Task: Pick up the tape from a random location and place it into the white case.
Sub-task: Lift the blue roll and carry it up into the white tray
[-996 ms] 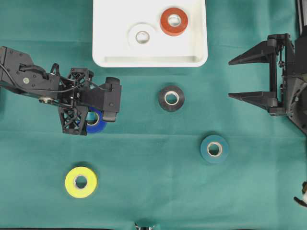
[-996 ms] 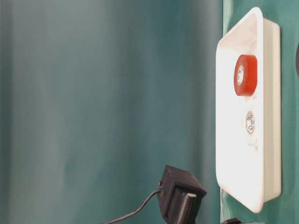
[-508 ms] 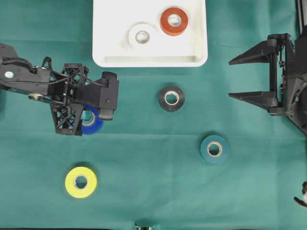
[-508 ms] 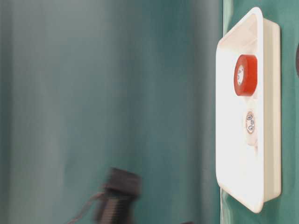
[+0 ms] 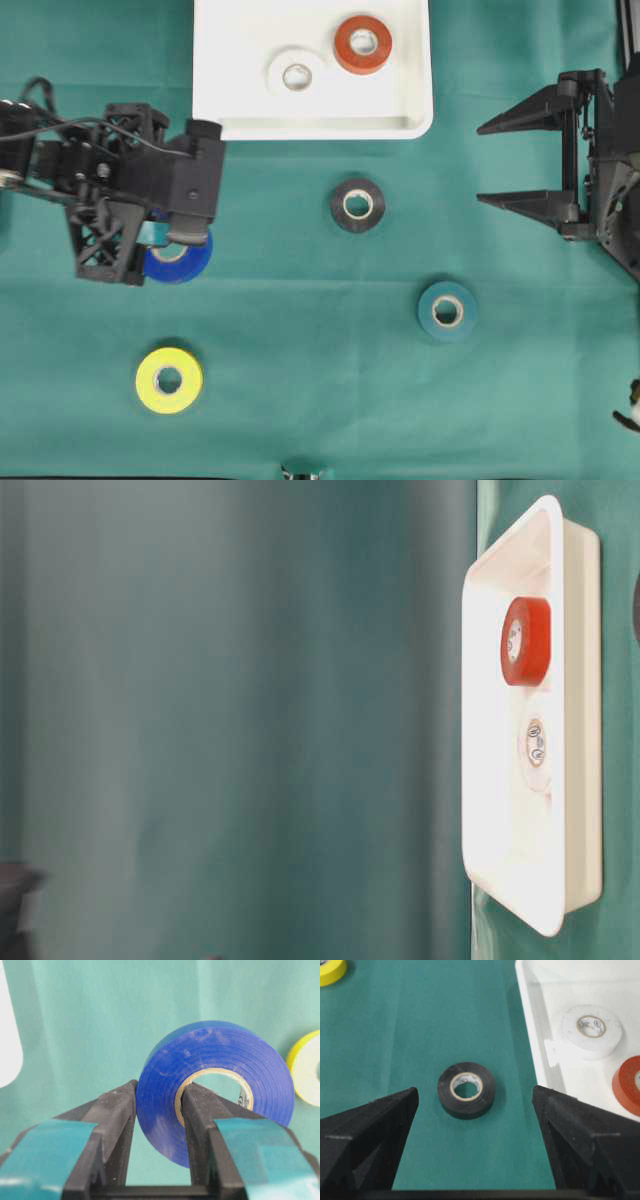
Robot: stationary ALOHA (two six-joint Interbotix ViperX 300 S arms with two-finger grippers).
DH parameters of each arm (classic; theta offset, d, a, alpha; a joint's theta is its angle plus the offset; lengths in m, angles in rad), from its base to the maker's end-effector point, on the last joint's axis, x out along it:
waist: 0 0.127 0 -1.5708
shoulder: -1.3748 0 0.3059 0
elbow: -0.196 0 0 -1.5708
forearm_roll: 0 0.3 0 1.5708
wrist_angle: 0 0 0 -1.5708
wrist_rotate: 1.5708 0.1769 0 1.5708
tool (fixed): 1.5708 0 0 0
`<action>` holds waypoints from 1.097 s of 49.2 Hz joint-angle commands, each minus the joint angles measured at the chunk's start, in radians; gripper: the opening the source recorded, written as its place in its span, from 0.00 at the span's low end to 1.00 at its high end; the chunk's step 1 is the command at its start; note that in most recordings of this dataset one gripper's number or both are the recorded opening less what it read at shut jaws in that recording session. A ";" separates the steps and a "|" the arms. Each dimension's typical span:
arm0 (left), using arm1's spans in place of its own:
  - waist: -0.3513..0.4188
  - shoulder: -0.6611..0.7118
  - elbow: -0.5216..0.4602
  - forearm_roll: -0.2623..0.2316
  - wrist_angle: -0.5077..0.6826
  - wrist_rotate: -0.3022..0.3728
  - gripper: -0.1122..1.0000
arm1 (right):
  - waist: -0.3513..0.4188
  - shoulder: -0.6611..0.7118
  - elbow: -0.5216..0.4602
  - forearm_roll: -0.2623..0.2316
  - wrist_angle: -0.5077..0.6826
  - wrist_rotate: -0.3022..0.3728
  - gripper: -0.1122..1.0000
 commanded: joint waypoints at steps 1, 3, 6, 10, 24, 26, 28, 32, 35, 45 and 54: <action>-0.003 -0.043 -0.054 -0.002 0.037 -0.002 0.31 | -0.002 0.003 -0.029 0.000 -0.005 -0.002 0.89; -0.005 -0.049 -0.063 0.000 0.051 -0.002 0.31 | 0.000 0.003 -0.028 0.000 -0.005 -0.002 0.89; -0.003 -0.057 -0.071 0.000 0.067 -0.002 0.31 | 0.000 0.002 -0.029 0.000 -0.005 -0.002 0.89; -0.003 -0.061 -0.075 0.000 0.078 -0.002 0.31 | 0.000 0.003 -0.028 0.000 -0.005 -0.002 0.89; -0.003 -0.061 -0.077 0.002 0.083 -0.002 0.31 | -0.002 0.003 -0.029 0.000 -0.005 -0.002 0.89; -0.003 -0.061 -0.075 0.002 0.083 -0.002 0.31 | -0.002 0.003 -0.029 0.000 -0.005 -0.002 0.89; -0.003 -0.061 -0.077 0.002 0.083 -0.002 0.31 | -0.002 0.003 -0.029 0.000 -0.005 -0.002 0.89; -0.003 -0.061 -0.075 0.002 0.083 -0.002 0.31 | -0.002 0.003 -0.029 0.000 -0.005 0.000 0.89; -0.003 -0.061 -0.075 0.002 0.083 -0.002 0.31 | -0.002 0.003 -0.029 0.000 -0.005 -0.002 0.89; -0.003 -0.061 -0.075 0.005 0.078 -0.002 0.31 | 0.000 0.003 -0.029 0.000 -0.005 -0.002 0.89; 0.015 -0.061 -0.069 0.005 0.066 -0.002 0.31 | -0.002 0.003 -0.029 -0.002 -0.005 -0.002 0.89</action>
